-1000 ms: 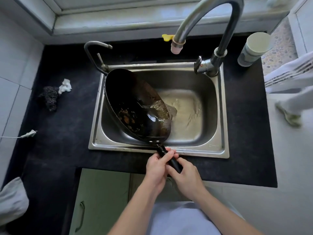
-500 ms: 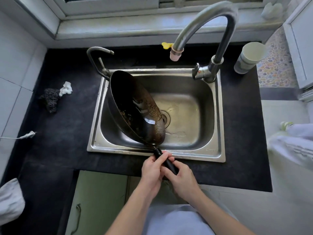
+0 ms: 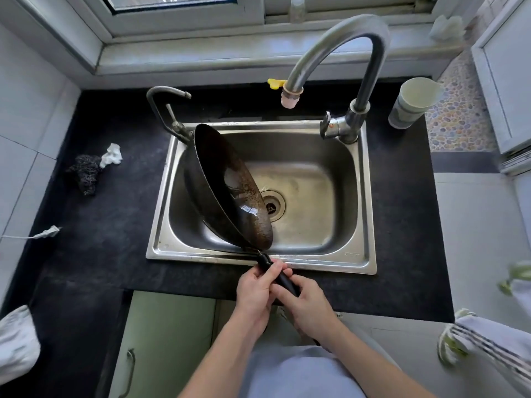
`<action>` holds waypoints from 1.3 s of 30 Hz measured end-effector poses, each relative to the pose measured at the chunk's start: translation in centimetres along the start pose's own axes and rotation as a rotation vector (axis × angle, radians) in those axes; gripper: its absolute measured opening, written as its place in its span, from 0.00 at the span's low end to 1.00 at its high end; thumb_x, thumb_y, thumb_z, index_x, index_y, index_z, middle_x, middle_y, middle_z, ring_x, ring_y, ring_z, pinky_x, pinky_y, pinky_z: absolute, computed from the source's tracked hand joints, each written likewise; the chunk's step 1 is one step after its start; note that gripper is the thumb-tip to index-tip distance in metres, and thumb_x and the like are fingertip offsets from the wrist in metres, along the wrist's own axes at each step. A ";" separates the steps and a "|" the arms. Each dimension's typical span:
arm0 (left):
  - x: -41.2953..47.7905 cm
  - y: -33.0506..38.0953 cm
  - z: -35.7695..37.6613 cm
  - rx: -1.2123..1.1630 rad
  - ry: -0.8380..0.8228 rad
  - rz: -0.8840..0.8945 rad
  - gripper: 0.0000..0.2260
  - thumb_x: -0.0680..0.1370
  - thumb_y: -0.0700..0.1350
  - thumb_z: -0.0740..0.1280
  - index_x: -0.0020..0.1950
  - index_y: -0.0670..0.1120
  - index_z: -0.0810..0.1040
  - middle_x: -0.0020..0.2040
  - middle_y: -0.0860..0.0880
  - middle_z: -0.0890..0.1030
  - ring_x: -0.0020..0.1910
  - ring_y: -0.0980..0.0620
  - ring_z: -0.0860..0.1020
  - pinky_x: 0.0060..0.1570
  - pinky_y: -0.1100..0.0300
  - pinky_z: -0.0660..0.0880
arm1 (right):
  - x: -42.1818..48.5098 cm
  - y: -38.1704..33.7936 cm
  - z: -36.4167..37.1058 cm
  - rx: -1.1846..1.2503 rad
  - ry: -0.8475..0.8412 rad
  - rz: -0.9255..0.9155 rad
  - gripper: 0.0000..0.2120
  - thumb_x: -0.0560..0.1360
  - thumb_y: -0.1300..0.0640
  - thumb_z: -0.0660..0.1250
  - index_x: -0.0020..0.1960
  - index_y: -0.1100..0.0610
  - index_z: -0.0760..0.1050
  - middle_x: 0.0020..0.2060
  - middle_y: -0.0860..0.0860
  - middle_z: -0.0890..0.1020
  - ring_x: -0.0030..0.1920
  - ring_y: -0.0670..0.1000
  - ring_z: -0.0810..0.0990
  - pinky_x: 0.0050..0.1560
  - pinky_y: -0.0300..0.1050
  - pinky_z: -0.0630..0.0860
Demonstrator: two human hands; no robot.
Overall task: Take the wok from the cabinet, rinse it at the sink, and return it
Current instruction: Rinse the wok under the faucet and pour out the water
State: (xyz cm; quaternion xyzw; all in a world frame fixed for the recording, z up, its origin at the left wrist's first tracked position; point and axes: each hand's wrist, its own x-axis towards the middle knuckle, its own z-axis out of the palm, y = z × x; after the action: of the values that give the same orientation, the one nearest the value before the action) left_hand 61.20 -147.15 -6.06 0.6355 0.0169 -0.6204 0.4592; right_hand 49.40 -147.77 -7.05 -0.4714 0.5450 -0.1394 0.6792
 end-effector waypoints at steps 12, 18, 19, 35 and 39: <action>-0.4 -0.1 0.1 -0.024 0.021 -0.018 0.04 0.76 0.39 0.71 0.49 0.39 0.82 0.39 0.46 0.84 0.42 0.51 0.83 0.39 0.58 0.81 | -1.0 0.0 0.0 0.155 -0.079 0.041 0.11 0.80 0.53 0.68 0.43 0.58 0.75 0.21 0.49 0.72 0.18 0.47 0.67 0.20 0.38 0.64; -0.6 -0.3 0.0 0.031 0.052 0.007 0.04 0.76 0.37 0.71 0.49 0.38 0.82 0.40 0.45 0.84 0.41 0.51 0.84 0.40 0.58 0.81 | -0.9 0.6 0.4 0.190 -0.082 0.051 0.12 0.80 0.53 0.68 0.39 0.55 0.73 0.22 0.49 0.71 0.19 0.48 0.67 0.21 0.39 0.65; -0.6 -0.3 -0.1 0.039 0.053 0.009 0.04 0.76 0.37 0.71 0.49 0.38 0.82 0.40 0.45 0.84 0.41 0.51 0.84 0.40 0.58 0.81 | -0.9 0.6 0.5 0.192 -0.080 0.051 0.12 0.80 0.53 0.68 0.39 0.55 0.73 0.22 0.49 0.71 0.19 0.48 0.67 0.21 0.39 0.65; -0.1 -0.5 -0.2 -0.038 0.040 0.015 0.10 0.77 0.38 0.70 0.56 0.35 0.81 0.52 0.39 0.85 0.55 0.46 0.84 0.54 0.55 0.80 | -0.4 0.6 0.8 0.222 -0.115 0.058 0.12 0.81 0.54 0.66 0.40 0.56 0.72 0.23 0.47 0.70 0.20 0.48 0.67 0.21 0.40 0.65; 0.3 0.1 -0.7 -0.106 -0.021 -0.047 0.11 0.77 0.38 0.70 0.57 0.35 0.81 0.54 0.41 0.85 0.53 0.47 0.84 0.50 0.55 0.81 | -0.3 0.7 1.0 0.175 -0.109 0.063 0.08 0.80 0.54 0.67 0.43 0.55 0.74 0.23 0.47 0.71 0.20 0.49 0.67 0.22 0.41 0.67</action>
State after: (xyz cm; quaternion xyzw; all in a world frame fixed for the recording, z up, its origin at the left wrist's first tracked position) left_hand 61.86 -146.94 -6.35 0.6030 0.0597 -0.6360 0.4779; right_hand 49.90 -146.71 -7.47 -0.3997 0.5077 -0.1392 0.7504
